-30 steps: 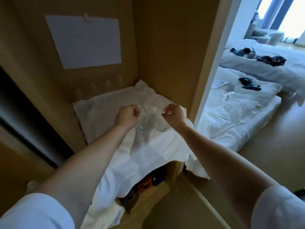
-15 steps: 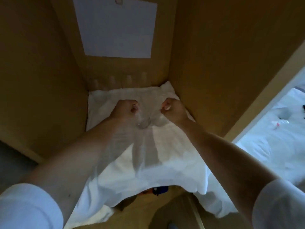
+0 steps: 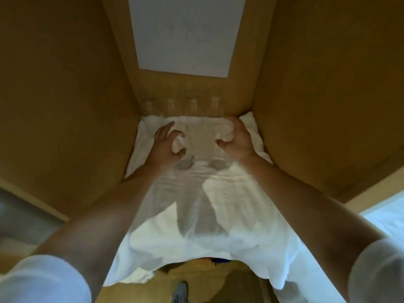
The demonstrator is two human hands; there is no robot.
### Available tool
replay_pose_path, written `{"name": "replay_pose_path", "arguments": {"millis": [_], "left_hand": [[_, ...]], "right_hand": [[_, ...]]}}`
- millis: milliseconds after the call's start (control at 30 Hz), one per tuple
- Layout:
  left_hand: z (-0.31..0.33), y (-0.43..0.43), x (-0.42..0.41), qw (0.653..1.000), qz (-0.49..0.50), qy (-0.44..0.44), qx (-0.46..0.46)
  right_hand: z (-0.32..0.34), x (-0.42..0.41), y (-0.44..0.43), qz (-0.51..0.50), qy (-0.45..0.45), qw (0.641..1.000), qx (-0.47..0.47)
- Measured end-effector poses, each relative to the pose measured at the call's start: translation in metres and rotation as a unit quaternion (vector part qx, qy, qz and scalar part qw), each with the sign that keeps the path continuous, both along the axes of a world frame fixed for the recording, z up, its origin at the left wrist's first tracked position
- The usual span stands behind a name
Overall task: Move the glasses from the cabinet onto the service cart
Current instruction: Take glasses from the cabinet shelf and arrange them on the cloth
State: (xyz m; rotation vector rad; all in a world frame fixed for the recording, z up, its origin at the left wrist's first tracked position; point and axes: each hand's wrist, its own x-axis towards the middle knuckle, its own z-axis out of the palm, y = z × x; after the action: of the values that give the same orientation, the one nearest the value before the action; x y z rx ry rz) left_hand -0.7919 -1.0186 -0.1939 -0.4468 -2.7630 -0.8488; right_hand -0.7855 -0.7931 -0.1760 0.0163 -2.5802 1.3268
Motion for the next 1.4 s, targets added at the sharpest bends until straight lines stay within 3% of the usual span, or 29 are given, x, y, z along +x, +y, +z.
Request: {"name": "replay_pose_path", "arguments": {"millis": [100,333,433,533,867,1133,1267,1400], "left_hand": [[-0.018,0.007,0.008,0.994,0.026,0.051,0.089],[-0.051,0.016,0.010,0.946,0.102,-0.086,0.296],[-0.068,0.015,0.012,0.950,0.068,-0.128,0.278],[-0.079,0.018,0.015,0.947,0.093,-0.173,0.255],[-0.090,0.025,0.015,0.944,0.145,-0.144,0.258],[-0.079,0.001,0.004,0.926,0.145,-0.198,0.286],[-0.057,-0.021,0.003,0.934,0.144,-0.183,0.272],[-0.031,-0.034,-0.004,0.905,0.149,-0.172,0.360]], "right_hand": [[-0.007,-0.005,0.006,0.014,-0.072,0.993,-0.087],[-0.061,0.010,-0.004,0.021,-0.090,0.993,-0.079],[-0.080,0.016,-0.003,0.032,-0.124,0.986,-0.102],[-0.088,0.015,0.000,0.030,-0.145,0.982,-0.116],[-0.101,0.020,-0.012,-0.083,-0.118,0.986,-0.085],[-0.084,0.023,-0.016,-0.081,-0.103,0.980,-0.151],[-0.066,0.015,-0.005,-0.082,-0.081,0.978,-0.177],[-0.039,0.004,0.004,-0.078,-0.038,0.982,-0.170]]}}
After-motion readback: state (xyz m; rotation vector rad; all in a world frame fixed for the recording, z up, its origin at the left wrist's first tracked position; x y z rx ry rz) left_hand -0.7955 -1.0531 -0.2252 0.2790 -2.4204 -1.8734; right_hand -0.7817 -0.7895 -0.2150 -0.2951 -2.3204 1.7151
